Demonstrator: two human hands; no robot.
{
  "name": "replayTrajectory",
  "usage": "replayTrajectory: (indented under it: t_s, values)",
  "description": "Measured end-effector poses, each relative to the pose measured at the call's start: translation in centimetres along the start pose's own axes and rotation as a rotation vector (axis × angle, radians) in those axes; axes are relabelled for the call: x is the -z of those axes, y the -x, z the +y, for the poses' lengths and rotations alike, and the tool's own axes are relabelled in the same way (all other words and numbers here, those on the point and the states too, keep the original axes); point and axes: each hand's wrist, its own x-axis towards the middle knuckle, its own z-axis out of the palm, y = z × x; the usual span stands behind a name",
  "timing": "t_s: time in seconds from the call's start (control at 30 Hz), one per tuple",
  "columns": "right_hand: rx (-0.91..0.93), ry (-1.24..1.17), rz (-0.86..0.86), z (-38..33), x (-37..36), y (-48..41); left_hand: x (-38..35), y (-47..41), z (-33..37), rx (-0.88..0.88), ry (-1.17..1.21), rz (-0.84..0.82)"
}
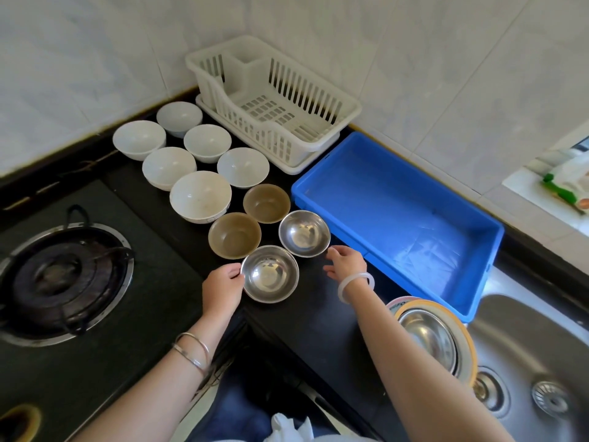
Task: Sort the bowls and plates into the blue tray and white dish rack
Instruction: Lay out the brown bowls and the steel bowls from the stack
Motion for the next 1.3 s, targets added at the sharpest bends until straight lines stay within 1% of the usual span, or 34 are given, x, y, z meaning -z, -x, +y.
replayTrajectory:
  t_s: [0.1,0.2,0.33,0.43,0.53,0.63,0.7,0.83,0.97,1.1,1.23,1.3]
  values:
    - [0.145,0.168,0.02,0.2,2.0,2.3,-0.1,1.2,1.2,-0.111,-0.104,0.012]
    - [0.228,0.378,0.113,1.5,5.3,4.4,-1.1,2.4,2.7,-0.182,-0.103,-0.057]
    - [0.222,0.457,0.322,4.9,11.1,7.2,-4.6,4.9,5.0,-0.264,-0.064,-0.226]
    - [0.185,0.526,0.504,8.2,15.3,8.9,-8.3,7.3,6.0,-0.373,-0.161,-0.338]
    - [0.115,0.519,0.565,11.4,17.9,10.1,-12.2,10.0,6.3,-0.483,-0.274,-0.426]
    - [0.002,0.554,0.599,13.4,18.8,10.2,-15.4,12.5,6.9,-0.552,-0.338,-0.514]
    - [-0.042,0.51,0.589,13.8,18.9,10.0,-17.0,13.6,7.2,-0.574,-0.359,-0.558]
    - [-0.08,0.415,0.549,14.0,18.5,9.2,-19.1,14.2,7.5,-0.602,-0.406,-0.569]
    - [-0.086,0.391,0.541,13.9,18.7,8.9,-20.0,13.6,7.1,-0.616,-0.445,-0.555]
    - [-0.071,0.365,0.568,14.0,19.1,9.2,-20.2,13.0,6.5,-0.602,-0.452,-0.567]
    - [-0.062,0.412,0.553,14.0,19.2,9.5,-20.3,12.7,6.2,-0.592,-0.441,-0.559]
    - [-0.053,0.451,0.571,14.1,19.4,9.6,-20.4,12.6,6.2,-0.588,-0.444,-0.562]
